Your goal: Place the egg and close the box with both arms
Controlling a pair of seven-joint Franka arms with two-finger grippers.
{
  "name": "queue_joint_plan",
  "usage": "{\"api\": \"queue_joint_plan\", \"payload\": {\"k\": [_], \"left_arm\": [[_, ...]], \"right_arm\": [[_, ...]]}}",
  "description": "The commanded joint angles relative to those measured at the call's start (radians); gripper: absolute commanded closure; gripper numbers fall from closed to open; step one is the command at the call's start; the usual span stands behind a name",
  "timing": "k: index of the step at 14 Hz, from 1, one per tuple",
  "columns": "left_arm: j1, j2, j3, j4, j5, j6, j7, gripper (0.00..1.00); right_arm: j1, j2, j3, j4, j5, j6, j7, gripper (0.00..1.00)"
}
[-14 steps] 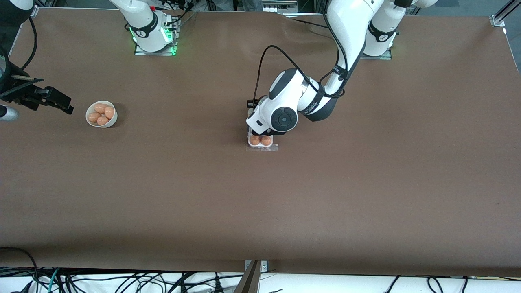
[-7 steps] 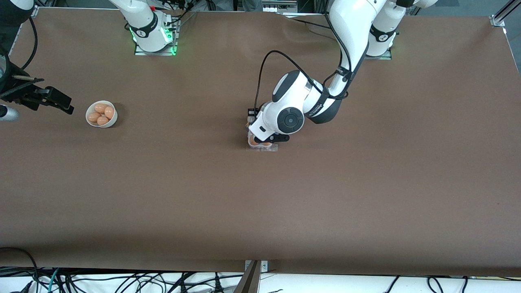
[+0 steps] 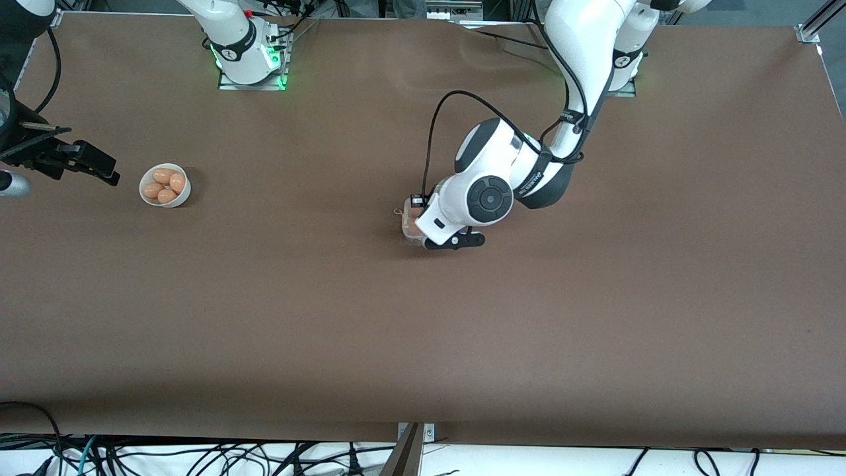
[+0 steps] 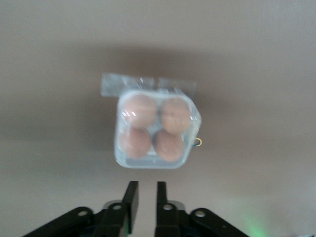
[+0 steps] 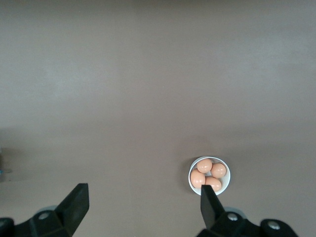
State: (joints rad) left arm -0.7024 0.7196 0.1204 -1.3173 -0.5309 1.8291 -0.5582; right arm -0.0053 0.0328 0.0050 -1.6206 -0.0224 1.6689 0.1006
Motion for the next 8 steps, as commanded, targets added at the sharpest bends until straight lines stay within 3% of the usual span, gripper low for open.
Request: {"api": "queue_joint_plan", "payload": {"k": [1,3,4,6,8], "left_arm": [[-0.003,0.006,0.082,0.075,0.025,-0.014,0.000,0.00],[-0.005,-0.011,0.163,0.116,0.066,-0.028,-0.002,0.00],[-0.005,-0.028,0.189,0.147,0.148,-0.057,0.000,0.00],[0.021,-0.055,0.206,0.217,0.276,-0.143,0.007,0.00],[0.089,-0.063,0.209,0.256,0.330,-0.221,0.061,0.00]], "right_arm": [[-0.002,-0.004,0.003,0.004,0.013,0.000,-0.004,0.00],[-0.002,-0.004,0.003,0.004,0.013,0.000,-0.004,0.00],[-0.004,-0.004,0.003,0.004,0.013,0.000,-0.004,0.00],[-0.004,-0.004,0.003,0.004,0.013,0.000,-0.004,0.00],[-0.002,-0.005,0.003,0.004,0.013,0.000,-0.004,0.00]]}}
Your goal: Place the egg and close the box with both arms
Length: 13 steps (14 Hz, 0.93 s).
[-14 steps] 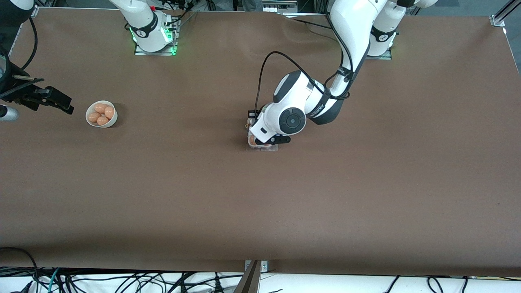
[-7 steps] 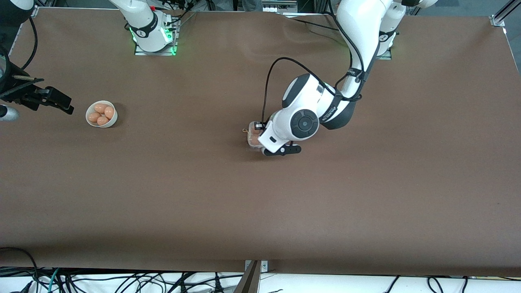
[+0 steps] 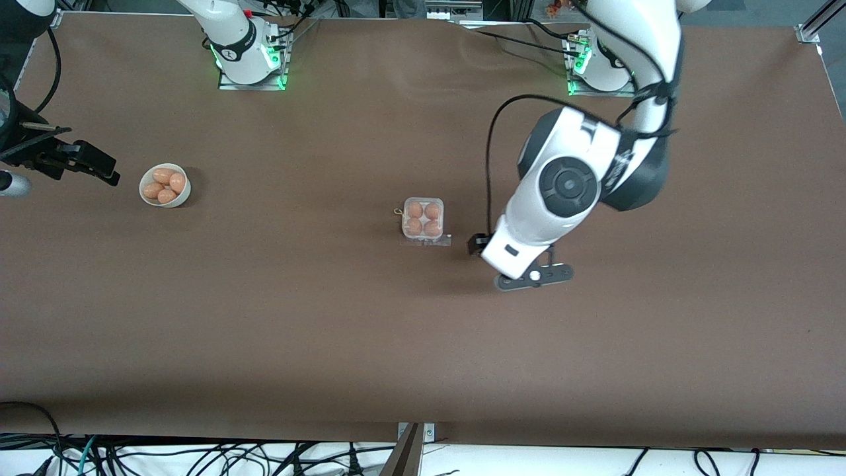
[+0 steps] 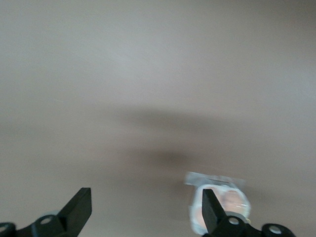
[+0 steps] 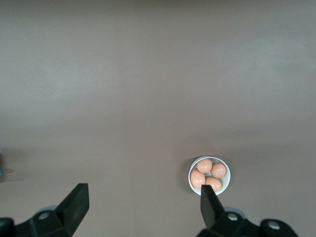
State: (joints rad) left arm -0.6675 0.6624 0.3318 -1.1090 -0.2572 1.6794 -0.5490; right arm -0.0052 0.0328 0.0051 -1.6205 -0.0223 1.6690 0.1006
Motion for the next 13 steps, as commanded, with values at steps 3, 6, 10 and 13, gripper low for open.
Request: {"api": "queue_joint_plan", "payload": {"k": [3,6,10,13], "left_arm": [[0.150,-0.059,0.003,0.069,0.151,-0.171,0.225,0.00],[0.258,-0.113,0.012,0.069,0.153,-0.225,0.397,0.00],[0.350,-0.155,0.044,0.069,0.153,-0.259,0.530,0.00],[0.411,-0.164,0.039,0.069,0.165,-0.256,0.552,0.00]], "right_arm": [[-0.004,-0.004,0.003,0.004,0.013,0.000,-0.004,0.00],[-0.003,-0.005,0.003,0.004,0.013,0.000,-0.004,0.00],[-0.002,-0.004,0.003,0.004,0.013,0.000,-0.004,0.00],[-0.004,-0.004,0.003,0.004,0.013,0.000,-0.004,0.00]]}}
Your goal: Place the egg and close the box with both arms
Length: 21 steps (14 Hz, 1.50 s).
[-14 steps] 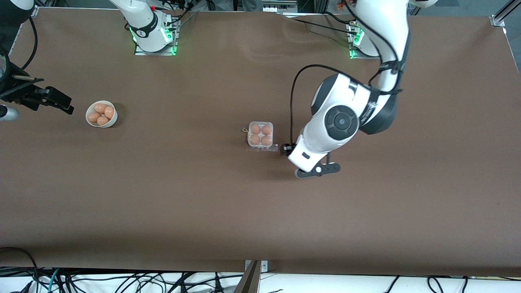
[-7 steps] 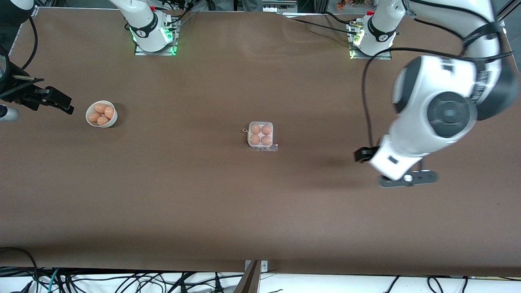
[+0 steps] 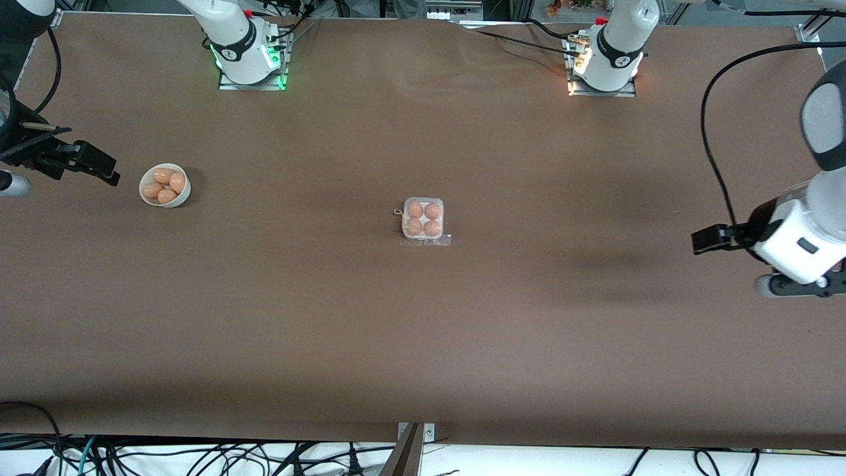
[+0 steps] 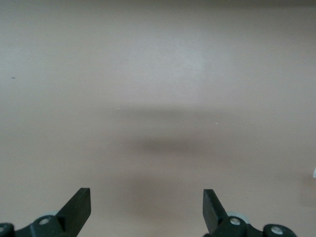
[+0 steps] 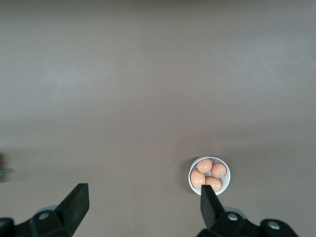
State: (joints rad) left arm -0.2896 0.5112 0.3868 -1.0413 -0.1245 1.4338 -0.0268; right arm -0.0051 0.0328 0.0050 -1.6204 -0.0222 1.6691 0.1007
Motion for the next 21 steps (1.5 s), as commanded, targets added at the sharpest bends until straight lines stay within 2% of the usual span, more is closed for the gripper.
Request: {"api": "queue_joint_plan", "payload": {"k": [1,4,5,7,9,11,16,21], "left_arm": [[0.074,-0.037,-0.040,-0.005,0.029,-0.007,0.031,0.00],[0.252,-0.121,-0.245,-0.054,0.040,-0.007,0.028,0.00],[0.280,-0.150,-0.271,-0.090,0.042,-0.006,0.028,0.00],[0.277,-0.198,-0.276,-0.184,0.043,0.010,0.030,0.00],[0.276,-0.287,-0.305,-0.344,0.045,0.113,0.028,0.00],[0.276,-0.342,-0.325,-0.429,0.063,0.145,0.025,0.00],[0.276,-0.402,-0.342,-0.534,0.066,0.145,0.028,0.00],[0.264,-0.404,-0.351,-0.595,0.131,0.212,0.033,0.00]], "right_arm": [[-0.004,-0.004,0.003,0.004,0.013,0.000,-0.004,0.00],[-0.003,-0.004,0.003,0.004,0.013,0.000,-0.004,0.00],[-0.004,-0.005,0.003,0.004,0.013,0.000,-0.004,0.00],[-0.004,-0.004,0.003,0.004,0.013,0.000,-0.004,0.00],[-0.004,-0.004,0.003,0.004,0.013,0.000,-0.004,0.00],[-0.004,-0.004,0.003,0.004,0.013,0.000,-0.004,0.00],[-0.003,-0.004,0.003,0.004,0.013,0.000,-0.004,0.00],[-0.004,-0.004,0.003,0.004,0.013,0.000,-0.004,0.00]]}}
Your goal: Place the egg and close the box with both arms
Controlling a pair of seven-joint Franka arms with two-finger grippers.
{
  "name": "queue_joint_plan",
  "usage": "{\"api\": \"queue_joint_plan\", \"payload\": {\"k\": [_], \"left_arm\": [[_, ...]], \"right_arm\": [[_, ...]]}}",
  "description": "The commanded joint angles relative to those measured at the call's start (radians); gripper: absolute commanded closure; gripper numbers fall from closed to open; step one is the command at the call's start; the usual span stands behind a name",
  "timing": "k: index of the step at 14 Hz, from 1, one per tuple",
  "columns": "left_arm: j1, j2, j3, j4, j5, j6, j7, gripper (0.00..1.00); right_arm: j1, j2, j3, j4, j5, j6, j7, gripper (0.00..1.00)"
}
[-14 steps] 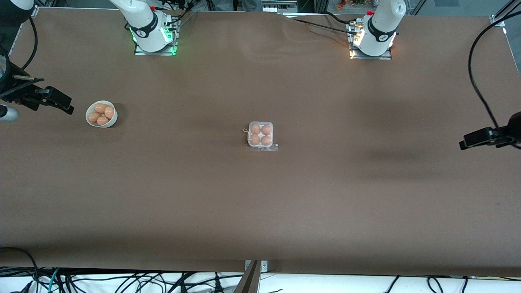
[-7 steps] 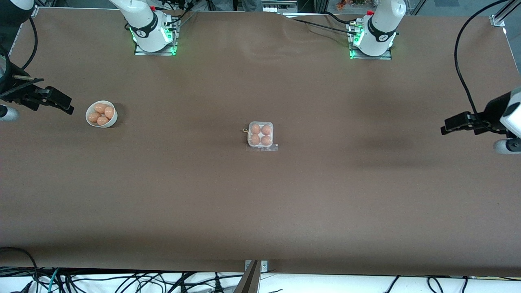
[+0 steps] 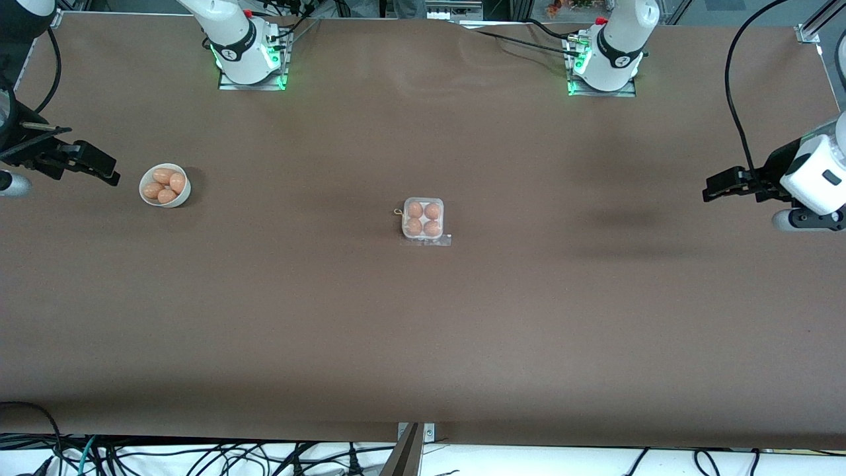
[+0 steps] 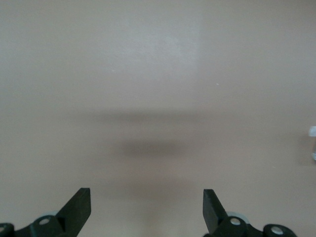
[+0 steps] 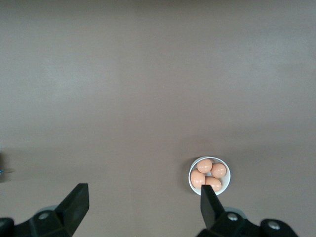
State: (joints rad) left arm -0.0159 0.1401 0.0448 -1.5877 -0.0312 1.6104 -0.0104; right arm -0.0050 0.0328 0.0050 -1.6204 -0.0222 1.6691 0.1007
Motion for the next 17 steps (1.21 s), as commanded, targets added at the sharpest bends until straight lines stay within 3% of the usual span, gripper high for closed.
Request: {"api": "queue_joint_plan", "payload": {"k": [1,17], "left_arm": [[-0.010,-0.031,-0.010,-0.066,0.037,0.046,0.017,0.00],[-0.013,-0.027,-0.042,-0.058,0.036,0.046,0.013,0.00]], "right_arm": [[-0.004,-0.004,0.003,0.004,0.013,0.000,-0.004,0.00],[-0.004,-0.005,0.003,0.004,0.013,-0.002,-0.004,0.00]]}}
